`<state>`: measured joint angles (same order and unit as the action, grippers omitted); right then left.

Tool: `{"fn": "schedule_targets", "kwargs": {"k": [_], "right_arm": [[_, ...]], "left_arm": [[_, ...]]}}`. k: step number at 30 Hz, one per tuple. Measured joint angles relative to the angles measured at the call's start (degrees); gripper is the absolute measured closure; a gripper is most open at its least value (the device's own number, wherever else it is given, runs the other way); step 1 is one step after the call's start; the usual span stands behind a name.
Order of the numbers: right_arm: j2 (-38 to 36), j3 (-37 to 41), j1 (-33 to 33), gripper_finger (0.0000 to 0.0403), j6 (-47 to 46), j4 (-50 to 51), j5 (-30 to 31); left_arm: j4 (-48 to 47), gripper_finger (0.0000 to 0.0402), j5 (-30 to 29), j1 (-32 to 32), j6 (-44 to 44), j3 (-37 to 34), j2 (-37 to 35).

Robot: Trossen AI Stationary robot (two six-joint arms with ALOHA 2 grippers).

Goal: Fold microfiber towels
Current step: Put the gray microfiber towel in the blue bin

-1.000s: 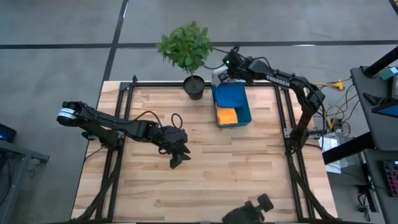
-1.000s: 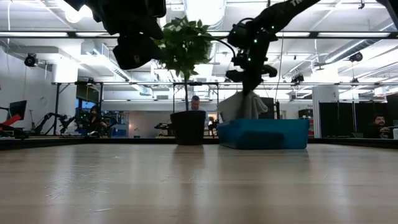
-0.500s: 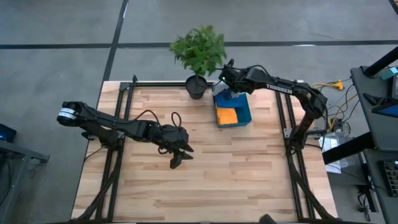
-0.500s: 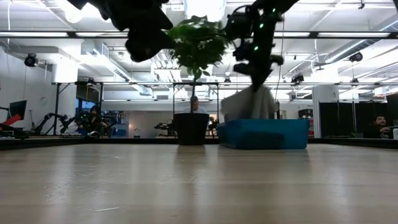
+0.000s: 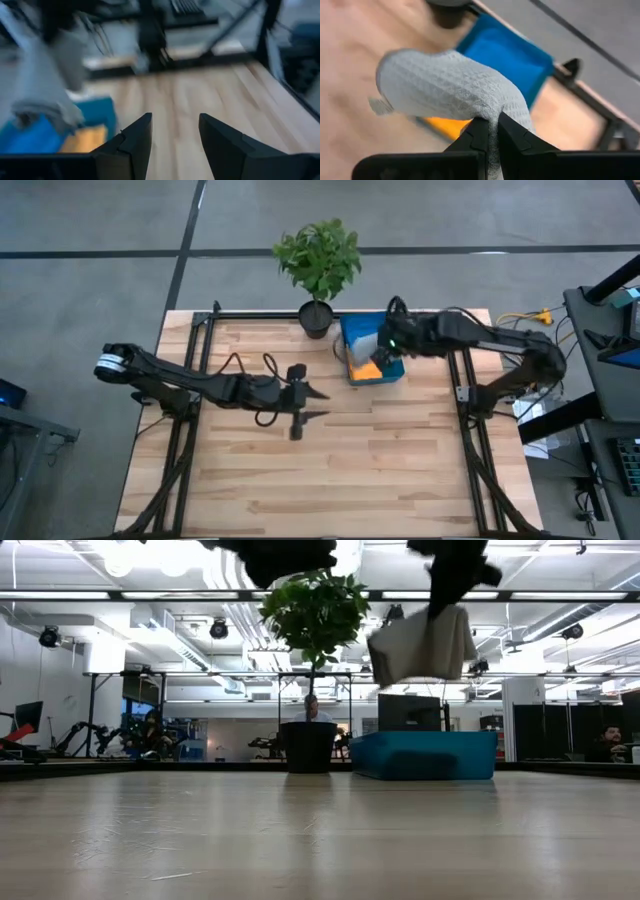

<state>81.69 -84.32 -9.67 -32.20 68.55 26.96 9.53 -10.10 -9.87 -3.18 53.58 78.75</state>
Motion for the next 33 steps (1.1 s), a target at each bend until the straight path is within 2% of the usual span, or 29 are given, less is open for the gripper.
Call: {"fn": "schedule_targets", "kwargs": {"k": [3, 6, 11, 18, 23, 27, 33], "right_arm": [[-1.9, 0.1, 6.1, 0.039, -4.9, 0.0, -0.2], [-2.2, 0.1, 11.4, 0.039, -10.0, 0.0, -0.1], [-0.8, 0.1, 17.2, 0.039, -17.0, -0.8, -0.1], [-0.1, 0.0, 21.8, 0.039, -19.2, -4.7, 0.1], [-0.1, -0.8, 23.2, 0.039, -20.1, -5.2, 0.1], [-0.2, -1.9, 24.7, 0.039, -19.4, -5.4, 0.0], [-0.2, -3.8, 26.3, 0.039, -17.1, -5.3, -0.4]], "left_arm": [[7.3, 0.0252, -4.6, 0.4, -0.5, 1.0, 1.9], [9.3, 0.0252, -9.1, 0.5, -1.4, 4.1, 4.2], [8.2, 0.025, -9.5, 0.3, -3.7, 10.9, 10.6], [0.9, 0.0226, -14.3, -0.4, -3.2, 20.4, 17.7], [-3.2, 0.0205, -24.7, -1.3, -3.1, 25.3, 20.7], [-3.7, 0.0196, -24.8, -1.3, -3.1, 26.8, 22.9], [-9.7, 0.0193, -25.6, -1.3, -0.9, 27.6, 23.0]]}}
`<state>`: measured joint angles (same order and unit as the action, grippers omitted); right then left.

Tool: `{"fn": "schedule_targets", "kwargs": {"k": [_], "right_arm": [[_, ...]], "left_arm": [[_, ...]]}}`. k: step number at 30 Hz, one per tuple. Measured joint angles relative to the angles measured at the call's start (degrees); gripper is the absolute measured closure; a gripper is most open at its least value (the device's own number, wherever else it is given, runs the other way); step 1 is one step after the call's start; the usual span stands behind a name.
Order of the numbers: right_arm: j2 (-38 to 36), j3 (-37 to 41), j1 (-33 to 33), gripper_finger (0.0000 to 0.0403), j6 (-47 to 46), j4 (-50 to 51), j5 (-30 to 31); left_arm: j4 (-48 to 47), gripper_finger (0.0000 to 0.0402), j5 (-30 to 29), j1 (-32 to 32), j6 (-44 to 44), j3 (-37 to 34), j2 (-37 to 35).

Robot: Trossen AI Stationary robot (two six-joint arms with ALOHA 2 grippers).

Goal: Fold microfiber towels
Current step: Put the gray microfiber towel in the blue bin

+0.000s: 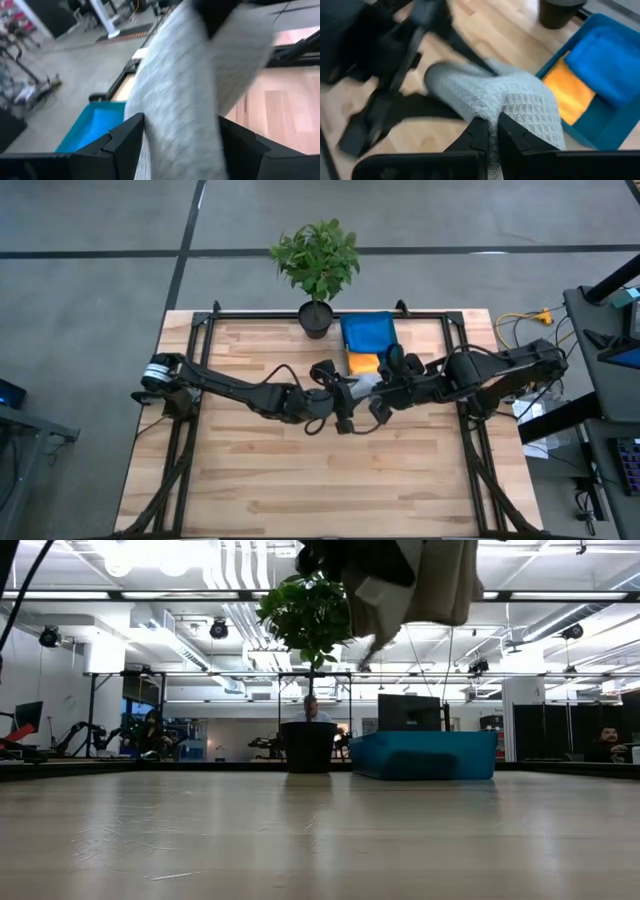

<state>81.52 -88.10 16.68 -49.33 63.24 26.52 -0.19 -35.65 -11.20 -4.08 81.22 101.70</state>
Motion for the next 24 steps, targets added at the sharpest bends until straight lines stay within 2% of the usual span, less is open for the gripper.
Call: {"fn": "schedule_targets", "kwargs": {"k": [8, 14, 18, 24], "right_arm": [[0.0, -0.4, 1.9, 0.039, 3.5, 0.6, -5.1], [0.0, -0.2, 3.6, 0.039, 5.8, 0.7, -6.0], [0.0, -0.1, 4.2, 0.039, 7.0, 1.1, -6.2], [0.2, 0.2, 4.4, 0.039, 9.6, 4.0, -6.2]], "left_arm": [[-5.8, 0.0204, -1.1, -0.1, 2.8, -0.1, -3.0], [-7.2, 0.0238, -0.4, -0.7, 2.0, -0.1, -5.0], [-10.5, 0.028, 3.9, -0.7, 2.0, -0.1, -5.1], [-15.3, 0.0383, 12.3, -0.7, 2.2, -0.1, -5.1]]}}
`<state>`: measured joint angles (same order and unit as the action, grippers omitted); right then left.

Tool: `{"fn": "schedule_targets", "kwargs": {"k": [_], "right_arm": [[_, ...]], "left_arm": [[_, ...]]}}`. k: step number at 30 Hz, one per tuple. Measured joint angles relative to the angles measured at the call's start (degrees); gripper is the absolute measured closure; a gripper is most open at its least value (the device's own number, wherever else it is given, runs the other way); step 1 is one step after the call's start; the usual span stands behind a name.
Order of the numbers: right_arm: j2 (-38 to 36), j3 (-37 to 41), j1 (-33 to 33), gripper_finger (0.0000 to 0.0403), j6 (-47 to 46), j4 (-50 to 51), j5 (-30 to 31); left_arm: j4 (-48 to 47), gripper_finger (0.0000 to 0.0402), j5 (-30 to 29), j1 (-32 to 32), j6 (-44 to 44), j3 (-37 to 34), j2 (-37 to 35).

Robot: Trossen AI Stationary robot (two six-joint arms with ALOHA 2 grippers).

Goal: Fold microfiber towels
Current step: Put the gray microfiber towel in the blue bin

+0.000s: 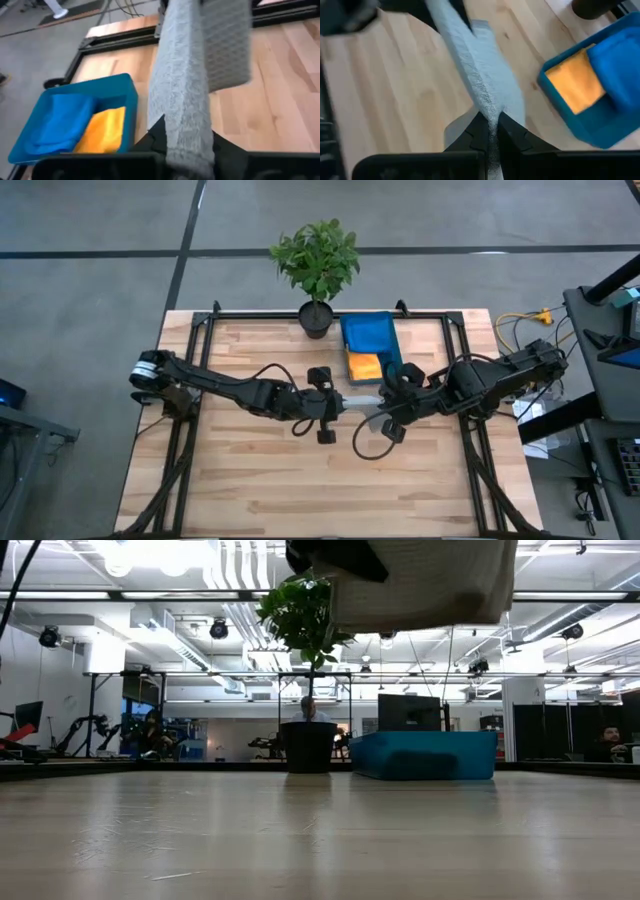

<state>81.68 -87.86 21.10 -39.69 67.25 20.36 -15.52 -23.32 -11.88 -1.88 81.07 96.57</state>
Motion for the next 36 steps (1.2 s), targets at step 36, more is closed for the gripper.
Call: {"fn": "schedule_targets", "kwargs": {"k": [36], "right_arm": [[-0.4, 40.7, -30.4, 0.039, -1.6, -63.1, -30.5]], "left_arm": [[-8.6, 0.0378, 29.0, 25.0, -12.1, 0.5, 2.6]]}}
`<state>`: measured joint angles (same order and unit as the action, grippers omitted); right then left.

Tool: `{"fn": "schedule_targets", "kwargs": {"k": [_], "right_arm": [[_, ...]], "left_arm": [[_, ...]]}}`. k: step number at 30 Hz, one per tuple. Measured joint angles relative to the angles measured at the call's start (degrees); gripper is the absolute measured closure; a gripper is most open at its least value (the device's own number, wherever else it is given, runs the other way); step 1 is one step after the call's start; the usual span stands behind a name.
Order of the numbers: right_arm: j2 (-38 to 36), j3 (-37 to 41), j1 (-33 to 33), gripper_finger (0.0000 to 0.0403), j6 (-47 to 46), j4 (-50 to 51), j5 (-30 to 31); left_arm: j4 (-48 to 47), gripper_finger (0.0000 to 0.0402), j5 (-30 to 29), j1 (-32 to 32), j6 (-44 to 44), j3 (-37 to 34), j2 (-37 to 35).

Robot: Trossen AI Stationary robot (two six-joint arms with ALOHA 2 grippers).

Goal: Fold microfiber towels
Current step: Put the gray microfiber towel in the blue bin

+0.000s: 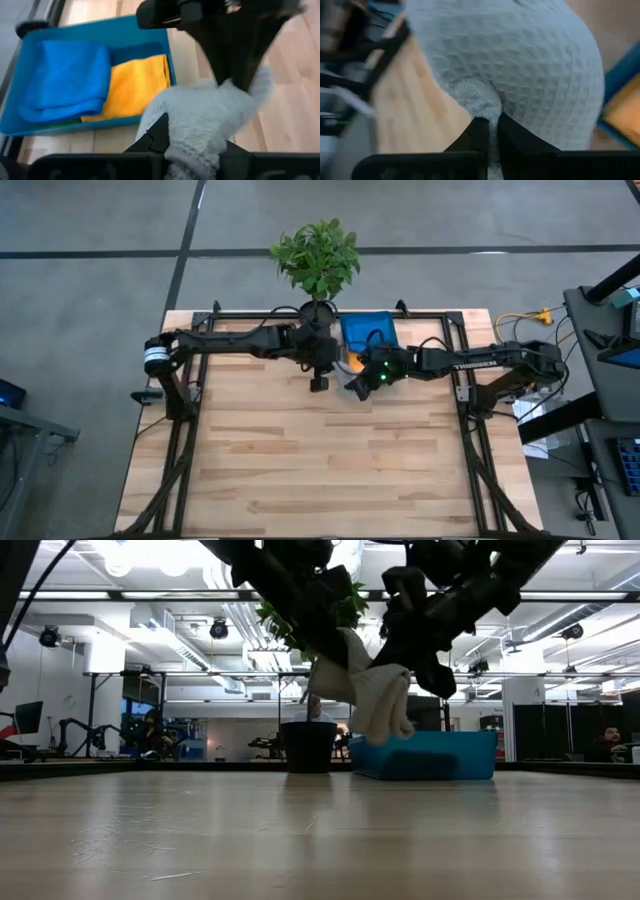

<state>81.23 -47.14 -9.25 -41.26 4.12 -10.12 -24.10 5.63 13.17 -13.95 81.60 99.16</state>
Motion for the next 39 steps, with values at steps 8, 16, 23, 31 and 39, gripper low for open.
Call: {"fn": "schedule_targets", "kwargs": {"k": [8, 16, 23, 31, 39], "right_arm": [[-5.5, 1.2, -1.2, 0.039, 0.3, 4.6, -1.6], [-12.6, -3.8, -1.7, 0.039, 7.5, 19.6, 9.0], [-12.6, -2.8, -6.1, 0.039, 11.9, 21.9, 12.5], [-12.6, -3.3, -10.2, 0.039, 19.0, 29.0, 15.1], [-12.6, -3.0, -11.4, 0.039, 26.7, 33.8, 25.6]], "left_arm": [[-0.1, 0.0378, -0.3, 0.0, 0.1, 1.0, 1.0], [7.2, 0.0378, -2.2, 0.7, 0.2, 1.4, 2.1], [11.5, 0.0378, -10.5, 1.4, -0.2, 1.9, 2.1], [18.5, 0.0378, -12.1, 2.1, -4.9, 4.7, 10.1], [22.3, 0.0378, -20.3, 1.9, -15.4, 12.7, 19.4]]}}
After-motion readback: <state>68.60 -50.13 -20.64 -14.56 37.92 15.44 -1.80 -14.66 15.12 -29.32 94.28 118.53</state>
